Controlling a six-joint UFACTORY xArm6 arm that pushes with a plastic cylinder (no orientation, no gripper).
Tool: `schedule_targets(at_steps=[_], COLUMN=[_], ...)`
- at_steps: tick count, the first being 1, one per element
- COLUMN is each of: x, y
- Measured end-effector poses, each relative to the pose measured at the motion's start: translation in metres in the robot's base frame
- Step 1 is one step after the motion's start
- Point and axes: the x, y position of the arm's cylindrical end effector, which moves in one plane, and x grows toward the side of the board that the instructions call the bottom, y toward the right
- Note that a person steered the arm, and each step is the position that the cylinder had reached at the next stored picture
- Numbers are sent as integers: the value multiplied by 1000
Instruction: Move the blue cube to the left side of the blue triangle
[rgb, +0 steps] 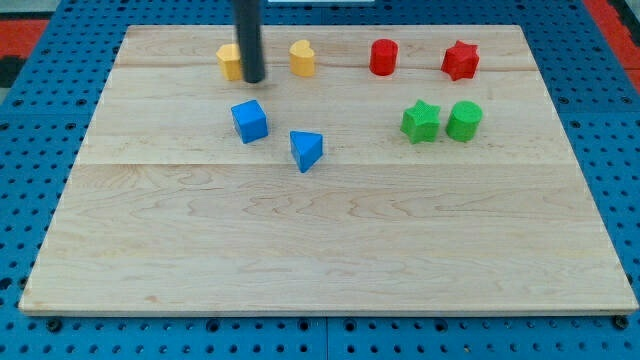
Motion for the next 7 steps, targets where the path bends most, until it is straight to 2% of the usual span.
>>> schedule_targets(at_steps=[1,3,4,5,6,7], x=[2,7,27,40,48,48], y=[-23,-25,-25,-13,29,35])
